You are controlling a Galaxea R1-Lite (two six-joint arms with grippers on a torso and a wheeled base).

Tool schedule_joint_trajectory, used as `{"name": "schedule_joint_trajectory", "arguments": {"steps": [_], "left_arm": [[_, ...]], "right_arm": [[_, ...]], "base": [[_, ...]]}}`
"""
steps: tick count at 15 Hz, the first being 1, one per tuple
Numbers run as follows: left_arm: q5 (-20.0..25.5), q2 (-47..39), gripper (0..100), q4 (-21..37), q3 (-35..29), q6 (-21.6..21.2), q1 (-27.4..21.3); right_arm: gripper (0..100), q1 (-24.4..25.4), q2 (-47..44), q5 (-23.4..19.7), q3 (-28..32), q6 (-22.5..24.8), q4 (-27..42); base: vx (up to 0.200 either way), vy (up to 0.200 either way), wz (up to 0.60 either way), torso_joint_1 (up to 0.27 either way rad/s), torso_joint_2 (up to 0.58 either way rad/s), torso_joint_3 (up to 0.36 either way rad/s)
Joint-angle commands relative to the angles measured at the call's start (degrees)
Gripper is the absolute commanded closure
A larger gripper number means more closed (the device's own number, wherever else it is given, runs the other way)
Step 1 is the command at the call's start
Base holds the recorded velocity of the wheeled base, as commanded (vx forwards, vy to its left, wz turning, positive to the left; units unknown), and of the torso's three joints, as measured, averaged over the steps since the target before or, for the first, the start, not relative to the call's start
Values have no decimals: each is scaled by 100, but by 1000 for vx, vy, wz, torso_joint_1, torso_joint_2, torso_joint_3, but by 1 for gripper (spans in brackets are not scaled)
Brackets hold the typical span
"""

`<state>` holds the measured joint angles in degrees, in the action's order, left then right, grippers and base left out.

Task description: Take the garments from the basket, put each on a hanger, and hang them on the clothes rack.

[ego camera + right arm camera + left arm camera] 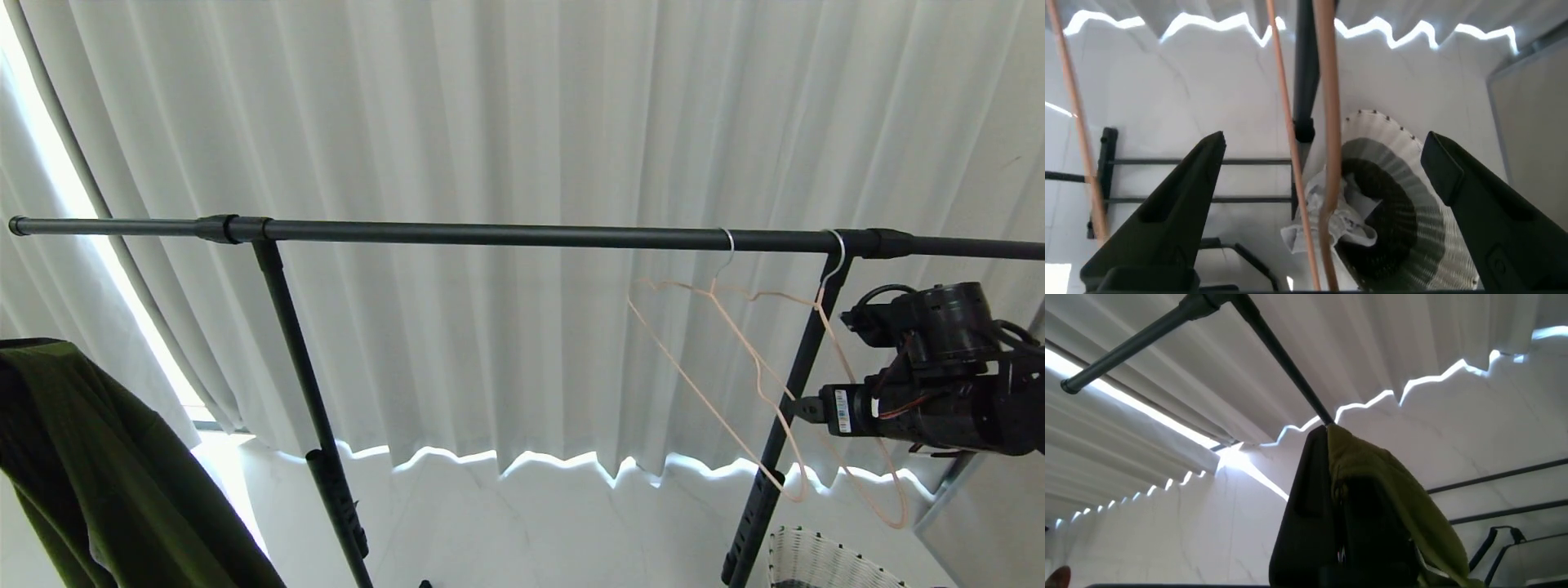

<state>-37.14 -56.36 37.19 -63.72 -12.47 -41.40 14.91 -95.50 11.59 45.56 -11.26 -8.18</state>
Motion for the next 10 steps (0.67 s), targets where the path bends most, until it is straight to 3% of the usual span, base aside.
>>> {"name": "schedule_joint_trajectory", "arguments": {"steps": [1, 3, 4, 10], "left_arm": [[-3, 63, 100, -2, 44, -1, 0], [-3, 90, 100, -2, 97, -1, 0], [-3, 81, 100, -2, 88, -1, 0], [-3, 90, 100, -2, 88, -1, 0]], "right_arm": [[0, -6, -118, 10, -3, -7, 1], [0, -6, -118, 1, 32, -16, -35], [100, -6, -118, 1, 50, -7, -35], [100, -14, -83, 1, 76, -16, -35]], "base": [[0, 0, 0, 0, 0, 0], [0, 0, 0, 0, 0, 0], [0, 0, 0, 0, 0, 0], [0, 0, 0, 0, 0, 0]]}}
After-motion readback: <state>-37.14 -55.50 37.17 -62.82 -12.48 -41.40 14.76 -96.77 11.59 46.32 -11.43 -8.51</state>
